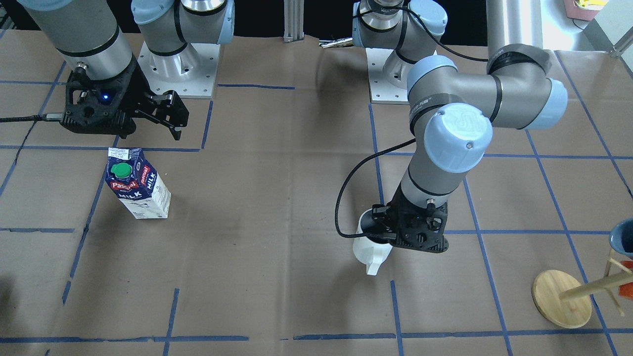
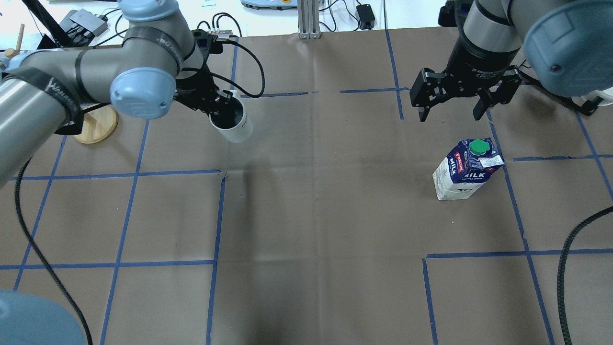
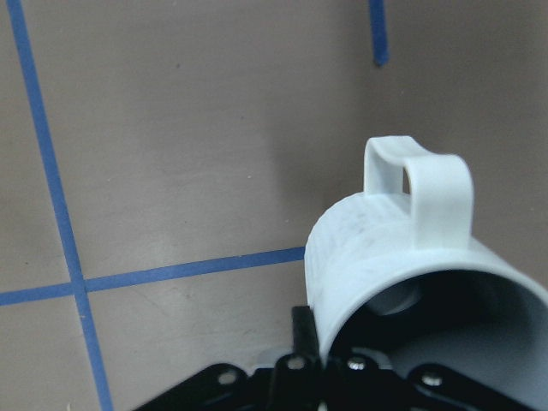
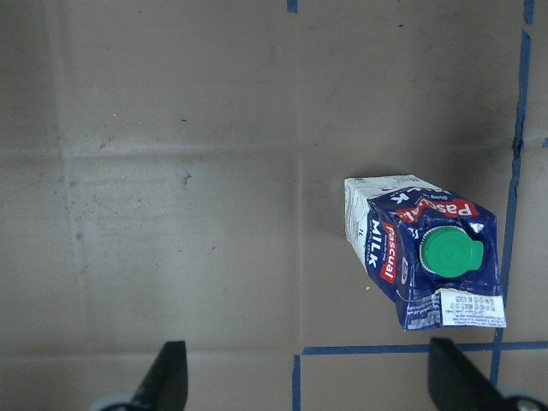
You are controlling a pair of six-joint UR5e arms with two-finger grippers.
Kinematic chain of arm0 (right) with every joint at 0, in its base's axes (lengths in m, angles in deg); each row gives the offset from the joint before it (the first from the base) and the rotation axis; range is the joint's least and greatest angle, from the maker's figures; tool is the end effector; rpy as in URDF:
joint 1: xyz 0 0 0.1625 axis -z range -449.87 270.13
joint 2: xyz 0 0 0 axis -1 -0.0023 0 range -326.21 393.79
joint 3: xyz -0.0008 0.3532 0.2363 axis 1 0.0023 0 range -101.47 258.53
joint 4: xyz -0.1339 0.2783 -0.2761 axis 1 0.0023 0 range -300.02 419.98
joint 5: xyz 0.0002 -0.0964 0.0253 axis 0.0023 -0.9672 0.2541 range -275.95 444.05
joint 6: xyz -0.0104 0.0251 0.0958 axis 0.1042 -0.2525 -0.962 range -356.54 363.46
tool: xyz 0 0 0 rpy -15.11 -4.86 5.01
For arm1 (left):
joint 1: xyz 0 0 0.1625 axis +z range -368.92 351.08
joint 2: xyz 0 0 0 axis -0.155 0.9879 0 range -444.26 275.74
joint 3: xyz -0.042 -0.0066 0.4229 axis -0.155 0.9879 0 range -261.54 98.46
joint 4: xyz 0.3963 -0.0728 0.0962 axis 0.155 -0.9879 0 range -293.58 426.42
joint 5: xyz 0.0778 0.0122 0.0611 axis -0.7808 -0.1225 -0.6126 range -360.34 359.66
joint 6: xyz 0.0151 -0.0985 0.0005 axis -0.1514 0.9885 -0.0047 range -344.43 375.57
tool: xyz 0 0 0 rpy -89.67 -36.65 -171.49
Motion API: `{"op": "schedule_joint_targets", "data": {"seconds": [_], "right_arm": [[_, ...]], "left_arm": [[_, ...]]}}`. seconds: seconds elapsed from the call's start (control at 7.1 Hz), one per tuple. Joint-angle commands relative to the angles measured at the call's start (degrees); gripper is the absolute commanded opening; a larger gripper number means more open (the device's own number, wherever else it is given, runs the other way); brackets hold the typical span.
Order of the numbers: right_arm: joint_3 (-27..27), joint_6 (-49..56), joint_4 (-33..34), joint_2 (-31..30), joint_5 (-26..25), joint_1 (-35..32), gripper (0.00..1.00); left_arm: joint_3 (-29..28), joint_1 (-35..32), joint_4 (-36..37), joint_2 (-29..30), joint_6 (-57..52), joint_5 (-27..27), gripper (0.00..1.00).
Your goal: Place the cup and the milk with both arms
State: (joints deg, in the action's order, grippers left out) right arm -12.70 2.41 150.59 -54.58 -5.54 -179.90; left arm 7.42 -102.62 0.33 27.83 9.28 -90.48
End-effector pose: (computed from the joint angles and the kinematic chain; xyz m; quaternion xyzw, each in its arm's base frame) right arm 0.1343 -0.4995 0.4643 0.0090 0.9998 0.0197 0.0034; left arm -0.1736 -0.6205 0.3209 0.0870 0.9959 -0.0249 0.0018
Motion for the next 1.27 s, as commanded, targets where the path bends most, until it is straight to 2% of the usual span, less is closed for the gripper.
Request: {"op": "schedule_joint_targets", "data": {"seconds": [0.0,0.42,0.85,1.13], "right_arm": [[0.0,0.0,0.0,0.0,0.0,-0.1,1.00],[0.0,0.0,0.1,0.0,0.0,-0.1,1.00],[0.0,0.0,0.0,0.0,0.0,0.0,1.00],[0.0,0.5,0.0,0.0,-0.1,0.0,1.00]], "left_arm": [[-7.6,-3.7,1.1,8.5,5.0,3.7,0.00],[-18.1,-8.1,0.3,17.5,9.8,2.7,0.00],[-18.4,-8.8,-4.5,17.6,13.0,1.7,0.00],[-18.3,-8.7,-5.6,17.9,13.0,0.7,0.05]]}}
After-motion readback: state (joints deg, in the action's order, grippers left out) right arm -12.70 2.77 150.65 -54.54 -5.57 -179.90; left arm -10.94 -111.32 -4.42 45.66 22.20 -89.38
